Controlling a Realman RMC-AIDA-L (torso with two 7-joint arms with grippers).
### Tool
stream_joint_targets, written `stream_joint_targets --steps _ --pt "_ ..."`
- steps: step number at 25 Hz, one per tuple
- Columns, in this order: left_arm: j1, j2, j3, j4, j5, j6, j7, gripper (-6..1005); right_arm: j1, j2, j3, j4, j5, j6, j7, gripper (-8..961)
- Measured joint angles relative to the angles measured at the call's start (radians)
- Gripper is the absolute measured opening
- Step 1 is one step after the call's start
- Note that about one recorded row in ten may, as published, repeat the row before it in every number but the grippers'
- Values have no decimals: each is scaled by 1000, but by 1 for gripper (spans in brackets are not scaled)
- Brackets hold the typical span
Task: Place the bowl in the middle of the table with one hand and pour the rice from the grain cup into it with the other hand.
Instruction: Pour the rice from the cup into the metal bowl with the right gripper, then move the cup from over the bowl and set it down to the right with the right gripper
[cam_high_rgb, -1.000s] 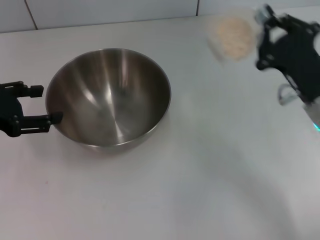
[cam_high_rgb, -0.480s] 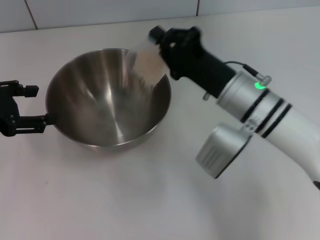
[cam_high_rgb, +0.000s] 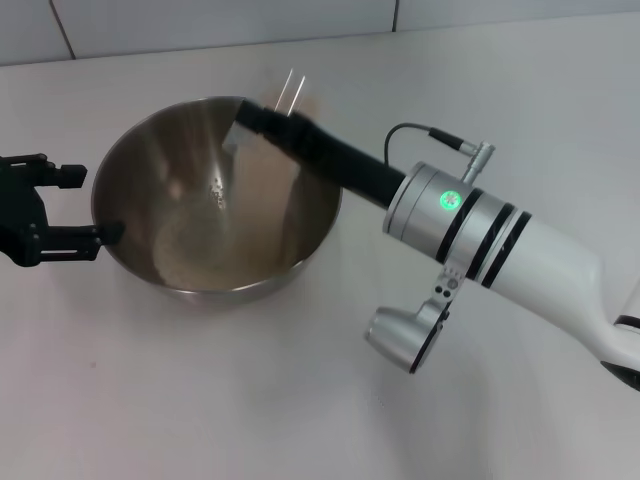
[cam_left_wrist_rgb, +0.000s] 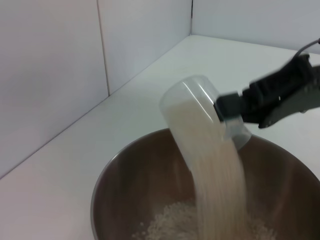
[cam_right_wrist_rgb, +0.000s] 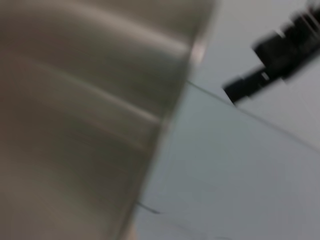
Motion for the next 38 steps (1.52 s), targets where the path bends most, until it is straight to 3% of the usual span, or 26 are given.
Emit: stream_joint_targets --steps 11,18,22,28,31,38 --pt "-6 0 9 0 0 0 0 796 8 0 -6 1 -28 52 -442 3" --pt "-12 0 9 -2 0 1 -4 795 8 0 -15 -4 5 10 -479 4" --pt "-15 0 9 -4 0 -1 -8 795 8 0 -60 -11 135 -2 -438 4" --pt "-15 0 8 -5 0 -4 -7 796 6 0 -213 -80 576 -96 -52 3" --pt "-13 0 6 -5 0 -4 -5 796 -4 0 -251 -106 727 -180 282 3" --pt "-8 0 2 -1 0 -5 -2 795 -48 0 -165 -30 881 -320 1014 5"
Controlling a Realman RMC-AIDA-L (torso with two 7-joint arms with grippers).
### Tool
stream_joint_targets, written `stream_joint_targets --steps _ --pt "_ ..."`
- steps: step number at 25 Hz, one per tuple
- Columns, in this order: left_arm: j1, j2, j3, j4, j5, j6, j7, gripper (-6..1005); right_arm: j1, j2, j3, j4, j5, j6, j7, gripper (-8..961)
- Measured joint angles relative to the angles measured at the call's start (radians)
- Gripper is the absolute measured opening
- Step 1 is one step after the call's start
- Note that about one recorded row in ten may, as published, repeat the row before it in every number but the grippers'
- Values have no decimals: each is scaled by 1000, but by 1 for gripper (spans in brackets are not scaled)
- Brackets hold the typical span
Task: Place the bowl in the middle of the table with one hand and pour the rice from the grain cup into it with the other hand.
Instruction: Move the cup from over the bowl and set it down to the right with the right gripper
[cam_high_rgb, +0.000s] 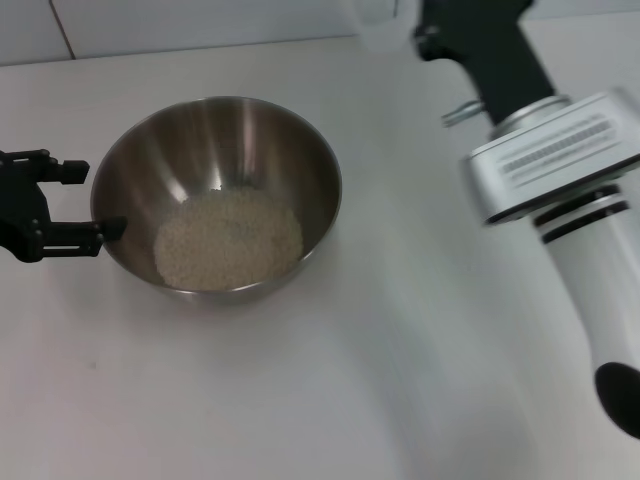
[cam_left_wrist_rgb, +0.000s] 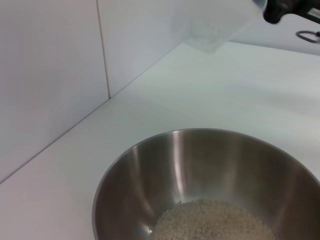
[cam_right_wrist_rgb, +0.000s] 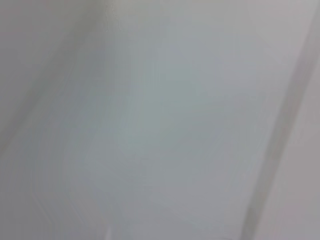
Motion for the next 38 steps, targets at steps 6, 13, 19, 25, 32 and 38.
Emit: stream_joint_targets --steps 6,13,19,25,32,38 --pt "1 0 1 -1 0 0 1 796 35 -11 74 227 17 77 437 8" --pt "0 -4 5 -6 0 -3 3 795 164 -10 5 436 -29 272 713 12" --pt "-1 -5 7 -7 0 -10 4 795 196 -11 -21 440 -130 388 775 14" --pt "-2 -5 7 -8 0 -11 4 796 208 -6 -21 434 -175 448 797 17" --pt "-3 -5 7 -9 0 -11 4 796 170 -4 -22 407 -178 460 805 21" --pt "1 -5 7 -10 0 -11 3 795 59 -10 -16 327 -179 431 808 225"
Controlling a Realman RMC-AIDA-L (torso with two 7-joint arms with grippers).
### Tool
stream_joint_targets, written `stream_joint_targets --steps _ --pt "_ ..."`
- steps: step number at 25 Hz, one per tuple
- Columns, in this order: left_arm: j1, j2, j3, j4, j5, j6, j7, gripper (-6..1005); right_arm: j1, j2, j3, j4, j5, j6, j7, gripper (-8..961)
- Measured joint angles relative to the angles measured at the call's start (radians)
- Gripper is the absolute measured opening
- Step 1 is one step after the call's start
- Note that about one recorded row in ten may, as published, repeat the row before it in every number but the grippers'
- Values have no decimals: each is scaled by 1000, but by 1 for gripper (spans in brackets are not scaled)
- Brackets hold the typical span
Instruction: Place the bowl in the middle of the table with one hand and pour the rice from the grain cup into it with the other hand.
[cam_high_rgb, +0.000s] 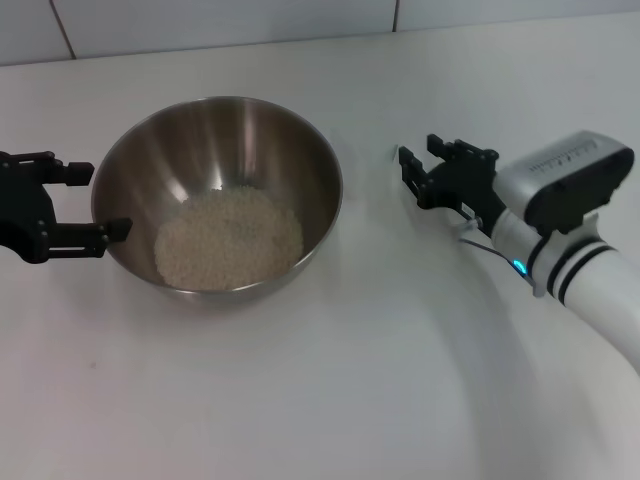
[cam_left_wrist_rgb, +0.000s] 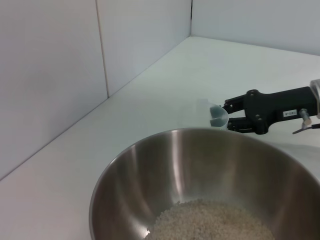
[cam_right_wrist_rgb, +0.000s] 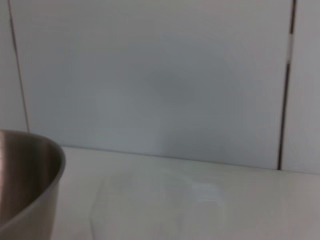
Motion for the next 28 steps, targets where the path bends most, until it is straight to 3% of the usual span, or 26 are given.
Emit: stream_joint_targets --steps 5,8,9,10,11,13,14,15,16,18,19,20,22,25,26,28 --pt "3 0 -3 0 0 1 0 795 -101 5 43 -11 3 -118 43 374" --pt "4 0 -4 0 0 3 0 795 -190 5 85 5 2 -356 126 463" --pt "5 0 -4 0 0 3 0 795 -214 5 101 22 2 -477 153 508" --pt "5 0 -3 0 0 3 0 795 -234 2 134 68 0 -697 191 553" --pt "5 0 -3 0 0 3 0 796 -234 2 134 68 0 -697 191 598" --pt "5 0 -1 0 0 2 0 796 -207 -18 150 134 -34 -874 210 688" --pt "5 0 0 0 0 2 1 796 -175 -42 151 164 -72 -939 223 713" --pt "6 0 0 0 0 1 3 796 -105 -100 151 218 -171 -1011 286 738" --pt "6 0 0 0 0 1 3 796 -105 -100 151 218 -171 -1011 286 763" --pt "6 0 0 0 1 1 3 796 -17 -161 144 269 -286 -1003 394 814" --pt "5 0 0 0 0 1 3 796 69 -200 140 319 -389 -972 466 839" --pt "6 0 0 0 0 1 4 796 117 -214 139 350 -448 -957 495 839" --pt "5 0 0 0 0 1 4 796 156 -222 139 374 -486 -948 513 839" --pt "6 0 0 0 0 0 4 796 339 -235 114 542 -649 -925 636 839" --pt "6 0 0 0 0 0 4 796 339 -235 114 542 -649 -925 636 839" --pt "5 0 0 0 0 0 4 796 434 -223 37 664 -692 -927 711 839"
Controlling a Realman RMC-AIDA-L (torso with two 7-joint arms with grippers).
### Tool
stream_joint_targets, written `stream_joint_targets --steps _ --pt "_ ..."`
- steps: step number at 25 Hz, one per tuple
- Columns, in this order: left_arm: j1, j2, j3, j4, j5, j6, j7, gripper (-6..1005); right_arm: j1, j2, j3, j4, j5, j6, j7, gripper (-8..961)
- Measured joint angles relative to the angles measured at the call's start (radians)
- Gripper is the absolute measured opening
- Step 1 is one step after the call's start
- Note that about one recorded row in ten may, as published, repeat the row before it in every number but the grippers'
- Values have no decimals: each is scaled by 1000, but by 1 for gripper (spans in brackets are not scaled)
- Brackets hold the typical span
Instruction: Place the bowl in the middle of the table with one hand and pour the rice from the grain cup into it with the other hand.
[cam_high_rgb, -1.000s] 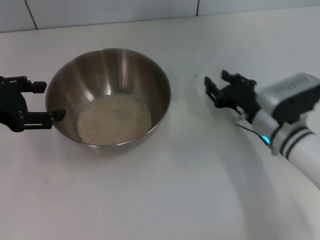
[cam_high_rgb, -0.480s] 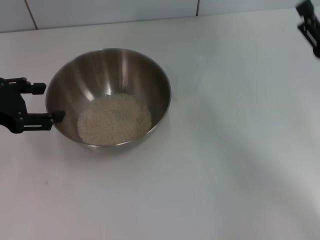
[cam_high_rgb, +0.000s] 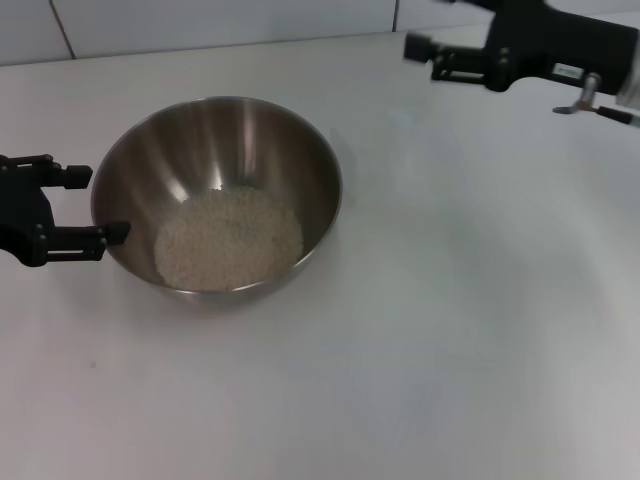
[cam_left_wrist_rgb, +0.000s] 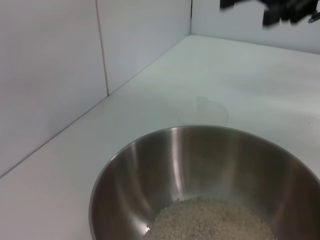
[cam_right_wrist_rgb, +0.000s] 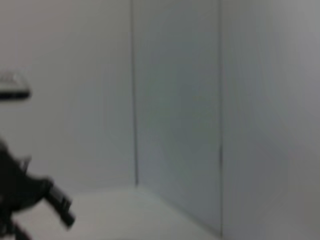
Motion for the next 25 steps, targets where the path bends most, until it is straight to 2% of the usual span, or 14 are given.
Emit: stream_joint_targets --steps 1,2,3,4,5,7,10,15,25 --pt "0 0 0 0 0 1 0 796 50 17 -55 69 -8 -6 37 839" --pt "-1 0 0 0 0 2 0 796 133 74 -192 223 -4 -21 109 839" --pt "-1 0 0 0 0 2 0 796 133 74 -192 223 -4 -21 109 839" --pt "-1 0 0 0 0 2 0 796 165 106 -249 288 1 -28 139 839" --pt "-1 0 0 0 0 2 0 796 190 147 -329 368 23 -33 176 839" --pt "-1 0 0 0 0 2 0 796 207 219 -536 526 134 -68 281 838" --pt "-1 1 -1 0 -1 1 1 796 200 214 -590 543 180 -109 331 838" --pt "-4 1 1 -2 2 2 2 796 203 212 -586 600 214 -158 363 838" --pt "-16 2 3 -2 2 6 -2 796 221 215 -584 603 170 -167 385 838"
